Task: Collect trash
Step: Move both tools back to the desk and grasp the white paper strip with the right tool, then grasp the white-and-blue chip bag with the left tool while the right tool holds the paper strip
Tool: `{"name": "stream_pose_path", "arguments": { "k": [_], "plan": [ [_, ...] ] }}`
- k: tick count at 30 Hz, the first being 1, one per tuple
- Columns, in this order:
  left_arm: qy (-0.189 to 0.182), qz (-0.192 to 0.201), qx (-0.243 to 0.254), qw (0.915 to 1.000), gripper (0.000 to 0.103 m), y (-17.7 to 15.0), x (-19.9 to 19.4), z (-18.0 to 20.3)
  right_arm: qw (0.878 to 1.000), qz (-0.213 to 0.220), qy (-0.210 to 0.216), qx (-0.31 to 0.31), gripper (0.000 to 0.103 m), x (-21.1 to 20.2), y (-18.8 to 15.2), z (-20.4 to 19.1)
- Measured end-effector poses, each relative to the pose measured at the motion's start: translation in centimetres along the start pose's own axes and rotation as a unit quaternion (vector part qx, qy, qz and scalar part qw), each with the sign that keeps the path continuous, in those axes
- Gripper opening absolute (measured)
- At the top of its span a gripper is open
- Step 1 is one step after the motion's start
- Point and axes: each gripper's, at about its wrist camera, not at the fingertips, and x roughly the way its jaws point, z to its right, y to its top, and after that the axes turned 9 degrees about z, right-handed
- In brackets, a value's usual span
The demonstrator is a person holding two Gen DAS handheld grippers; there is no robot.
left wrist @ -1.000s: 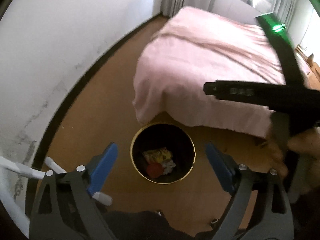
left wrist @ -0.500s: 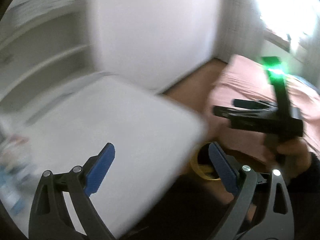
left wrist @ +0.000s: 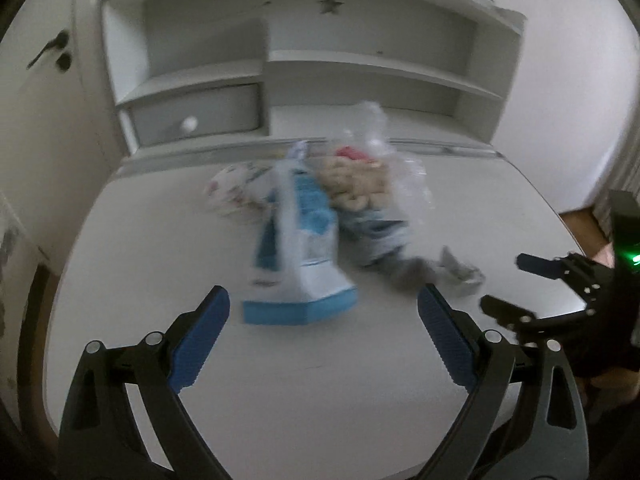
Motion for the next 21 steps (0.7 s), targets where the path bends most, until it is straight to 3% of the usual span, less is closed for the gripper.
{"name": "stream_pose_path", "arguments": {
  "k": [2, 5, 7, 9, 14, 21],
  "plan": [
    [-0.002, 0.002, -0.01, 1.0, 0.092, 0.0, 0.0, -1.0, 1.0, -0.005, -0.001, -0.014, 0.077, 0.9, 0.3, -0.8],
    [0.004, 0.0, -0.013, 0.9999, 0.092, -0.3, 0.6, -2.8, 0.999, -0.017, 0.008, -0.026, 0.063, 2.1, 0.8, -1.7],
    [0.011, -0.004, -0.017, 0.9998, 0.092, -0.3, 1.5, -3.1, 0.999, -0.021, 0.013, -0.031, 0.044, 2.9, 0.9, -2.2],
    [0.016, -0.006, -0.015, 0.9997, 0.092, -0.2, 2.1, -3.7, 0.999, -0.017, 0.015, -0.033, 0.034, 2.8, 0.9, -2.4],
    [0.025, -0.005, -0.003, 0.9997, 0.092, 0.4, 4.2, -3.4, 0.999, -0.011, 0.007, -0.03, 0.034, 1.5, 0.4, -1.8],
    [0.023, -0.019, -0.025, 0.9992, 0.091, 1.1, 7.1, -3.7, 1.0, -0.003, -0.001, -0.001, 0.034, 0.0, -0.1, -0.7]
  ]
}}
